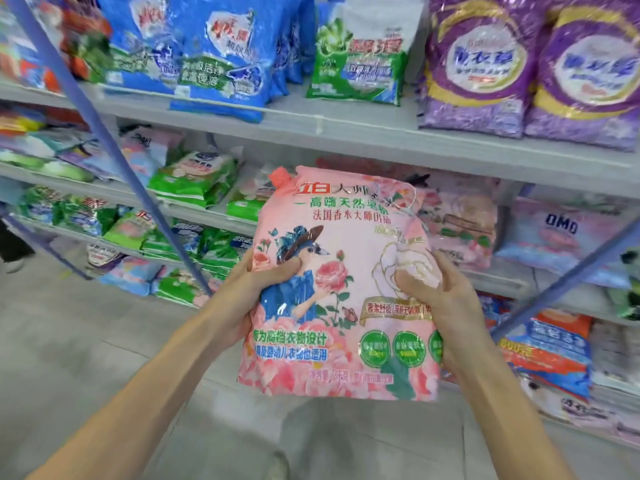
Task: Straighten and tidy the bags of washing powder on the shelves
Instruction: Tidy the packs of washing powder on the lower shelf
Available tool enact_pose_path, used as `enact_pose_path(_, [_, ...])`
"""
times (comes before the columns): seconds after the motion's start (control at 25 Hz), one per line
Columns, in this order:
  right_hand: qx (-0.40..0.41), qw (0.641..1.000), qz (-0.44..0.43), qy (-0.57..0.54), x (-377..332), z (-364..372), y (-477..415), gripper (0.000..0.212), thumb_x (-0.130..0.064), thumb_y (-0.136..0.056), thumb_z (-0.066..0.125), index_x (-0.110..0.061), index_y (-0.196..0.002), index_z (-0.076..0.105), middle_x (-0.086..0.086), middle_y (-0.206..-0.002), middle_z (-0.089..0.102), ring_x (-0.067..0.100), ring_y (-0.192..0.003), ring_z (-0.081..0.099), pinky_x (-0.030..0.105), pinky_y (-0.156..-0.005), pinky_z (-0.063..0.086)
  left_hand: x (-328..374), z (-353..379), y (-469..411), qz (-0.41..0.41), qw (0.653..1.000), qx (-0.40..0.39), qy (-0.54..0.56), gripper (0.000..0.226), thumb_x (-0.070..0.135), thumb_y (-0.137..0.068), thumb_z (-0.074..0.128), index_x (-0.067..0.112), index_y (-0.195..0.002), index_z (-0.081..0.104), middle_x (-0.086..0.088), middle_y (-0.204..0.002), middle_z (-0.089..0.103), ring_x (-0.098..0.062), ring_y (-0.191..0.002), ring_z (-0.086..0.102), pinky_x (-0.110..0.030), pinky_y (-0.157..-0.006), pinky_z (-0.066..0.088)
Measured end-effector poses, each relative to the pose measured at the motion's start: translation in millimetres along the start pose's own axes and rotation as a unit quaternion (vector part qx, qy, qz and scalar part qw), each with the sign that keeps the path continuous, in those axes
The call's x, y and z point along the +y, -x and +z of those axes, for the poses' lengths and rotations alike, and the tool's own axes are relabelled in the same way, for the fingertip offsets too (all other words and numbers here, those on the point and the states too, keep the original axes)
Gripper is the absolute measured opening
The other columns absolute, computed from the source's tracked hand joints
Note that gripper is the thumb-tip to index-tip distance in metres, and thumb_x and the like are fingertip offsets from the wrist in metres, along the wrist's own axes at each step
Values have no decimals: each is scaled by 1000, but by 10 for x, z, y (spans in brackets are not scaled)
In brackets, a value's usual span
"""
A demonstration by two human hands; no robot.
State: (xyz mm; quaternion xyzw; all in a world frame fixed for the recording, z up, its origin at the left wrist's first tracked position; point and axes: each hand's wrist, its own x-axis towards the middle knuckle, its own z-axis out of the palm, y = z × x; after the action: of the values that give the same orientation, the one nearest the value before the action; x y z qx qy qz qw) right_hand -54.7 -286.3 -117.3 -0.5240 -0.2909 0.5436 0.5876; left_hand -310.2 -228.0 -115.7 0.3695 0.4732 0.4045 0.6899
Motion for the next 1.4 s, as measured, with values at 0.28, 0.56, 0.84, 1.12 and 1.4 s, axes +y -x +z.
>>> enact_pose_path(0.28, [10, 1000, -21, 1, 594, 290, -760, 60, -6, -76, 76, -36, -126, 63, 5, -114, 77, 29, -96, 76, 41, -71, 64, -193, -476, -979, -6, 1000, 5, 4, 54, 10, -75, 75, 16, -128, 63, -12, -112, 77, -30, -96, 77, -41, -77, 64])
enact_pose_path(0.56, [21, 995, -80, 57, 855, 288, -1460, 61, -17, -71, 78, -31, -128, 62, -11, -106, 78, 10, -96, 75, 21, -76, 61, -296, -638, -1738, 42, 999, -8, -11, 50, 12, -75, 74, 9, -124, 66, -14, -108, 78, -27, -87, 78, -35, -67, 63])
enact_pose_path(0.84, [25, 987, -137, 82, 532, 434, -2416, 37, -8, -79, 78, -12, -115, 69, 9, -97, 79, 24, -81, 77, 32, -69, 61, 153, -471, -2850, 77, 993, -75, -55, 33, 21, -79, 71, 12, -111, 72, -11, -97, 79, -22, -75, 77, -37, -69, 63])
enact_pose_path(1.12, [92, 963, -40, 250, 415, 559, -3131, 38, -21, -68, 91, -7, -99, 73, 5, -97, 78, 21, -78, 73, 30, -73, 57, 249, -275, -3540, 146, 946, 39, -288, 67, 45, -80, 81, 7, -132, 64, -4, -111, 74, -13, -89, 76, -23, -76, 58])
enact_pose_path(1.4, [22, 822, -53, 567, 368, 537, -2687, 100, -90, -63, 60, -36, -146, 45, -7, -160, 37, 21, -138, 45, 37, -111, 40, 149, -494, -2917, 177, 823, -121, -527, 97, 84, -47, 79, 72, -135, 40, 32, -159, 29, -1, -140, 44, -30, -115, 37])
